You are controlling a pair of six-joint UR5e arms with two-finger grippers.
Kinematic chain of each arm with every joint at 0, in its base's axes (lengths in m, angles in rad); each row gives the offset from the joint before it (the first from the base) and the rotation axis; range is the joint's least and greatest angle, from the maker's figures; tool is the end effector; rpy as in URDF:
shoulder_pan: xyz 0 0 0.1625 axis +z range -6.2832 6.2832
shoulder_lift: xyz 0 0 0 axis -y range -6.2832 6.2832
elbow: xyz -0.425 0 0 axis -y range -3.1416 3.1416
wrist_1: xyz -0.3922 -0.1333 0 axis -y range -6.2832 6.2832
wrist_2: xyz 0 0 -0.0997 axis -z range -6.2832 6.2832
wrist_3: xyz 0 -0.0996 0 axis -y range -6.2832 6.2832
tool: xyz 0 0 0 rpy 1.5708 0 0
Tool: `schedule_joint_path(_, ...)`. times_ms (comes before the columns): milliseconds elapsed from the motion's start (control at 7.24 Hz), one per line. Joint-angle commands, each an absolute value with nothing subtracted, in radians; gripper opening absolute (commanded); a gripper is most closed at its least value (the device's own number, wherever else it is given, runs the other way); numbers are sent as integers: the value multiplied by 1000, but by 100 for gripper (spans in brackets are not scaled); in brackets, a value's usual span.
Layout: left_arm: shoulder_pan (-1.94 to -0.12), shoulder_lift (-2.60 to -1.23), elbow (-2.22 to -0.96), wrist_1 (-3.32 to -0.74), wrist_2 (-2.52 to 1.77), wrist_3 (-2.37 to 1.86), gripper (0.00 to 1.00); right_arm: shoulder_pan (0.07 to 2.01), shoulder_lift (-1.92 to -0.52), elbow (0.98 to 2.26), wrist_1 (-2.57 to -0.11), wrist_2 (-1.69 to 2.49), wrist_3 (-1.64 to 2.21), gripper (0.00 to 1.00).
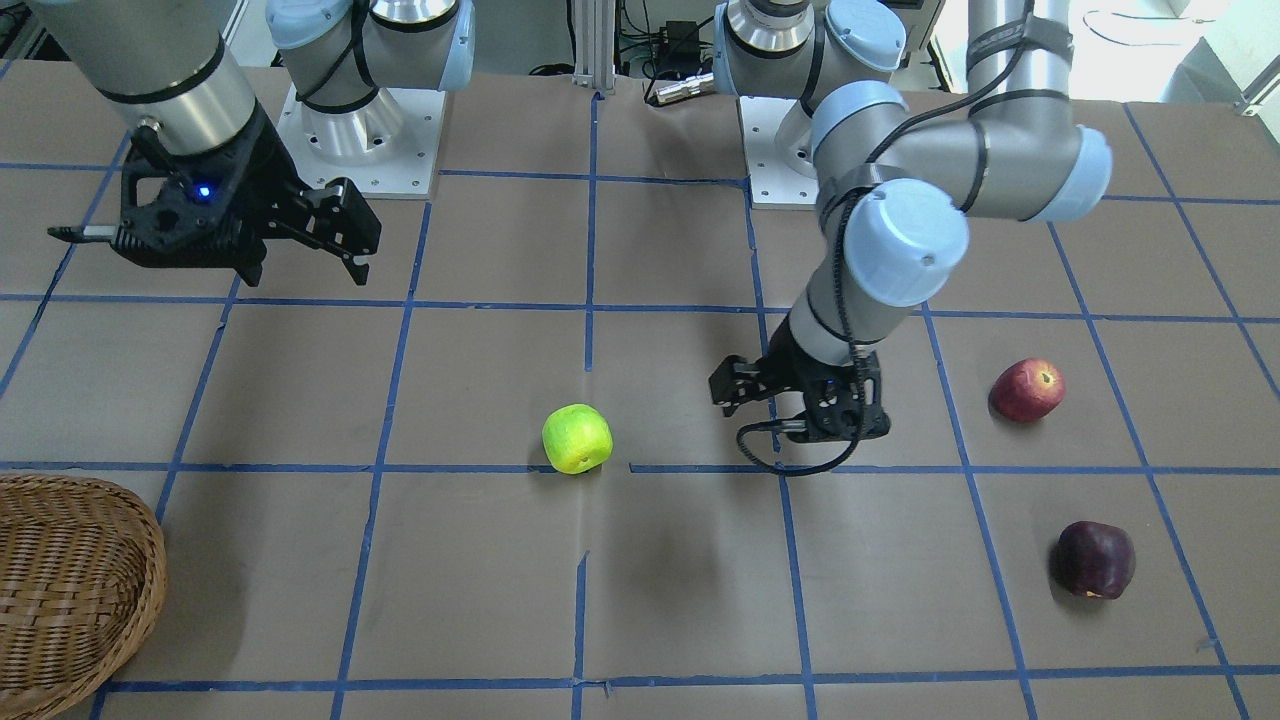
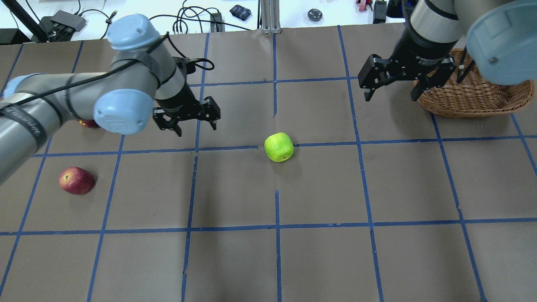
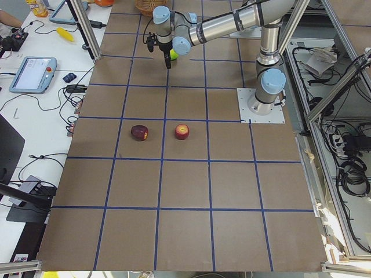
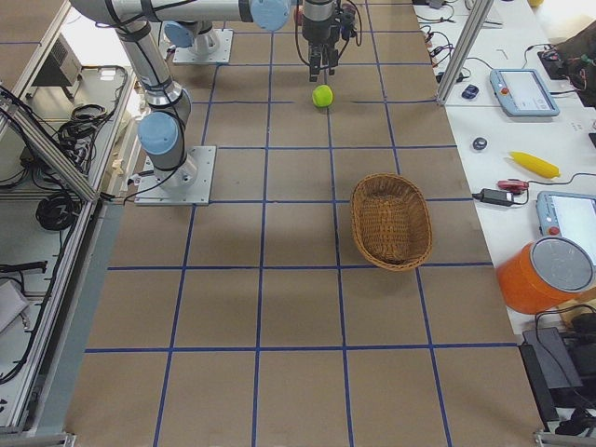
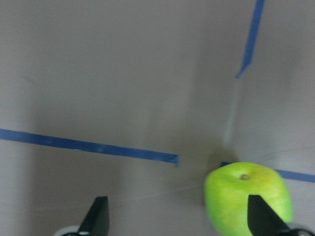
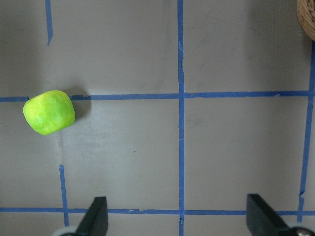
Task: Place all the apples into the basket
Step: 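Move right gripper over green apple while left reaches for red apple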
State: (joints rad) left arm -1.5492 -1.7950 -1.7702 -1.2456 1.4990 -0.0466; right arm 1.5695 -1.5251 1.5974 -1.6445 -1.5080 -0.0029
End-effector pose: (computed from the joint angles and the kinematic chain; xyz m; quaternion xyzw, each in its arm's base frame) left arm -0.1287 -0.5444 0.3070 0.0358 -0.9975 -0.0496 0.0352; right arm 0.1389 -0.5106 0.4595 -0.0008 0.9995 -0.0008 0.0314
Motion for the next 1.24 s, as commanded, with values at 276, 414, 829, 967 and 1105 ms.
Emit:
schedule_joint_path(276,-1116,-1713,-1836,-1373,1736,661,100,1822,-1277,1588,-1961,-1506,121,100)
schedule_joint_path(414,-1036,-1747,-1842,-1318,1732,734,100,1844,-1222,1589,-2026,-1505,121,100)
schedule_joint_path(829,-980,-1798,-1952,-1045,1729,857,100,1885,-1125,1598,-2042,-1415,124,100)
schedule_joint_path(967,-980,-1828,-1960,-1016,1727,895,100,1887,-1103,1598,-2046,-1390,124,100)
schedule_joint_path(1105,-979,-1848,-1962,-1014,1726,905,100,1887,-1088,1600,-2046,-1400,121,100)
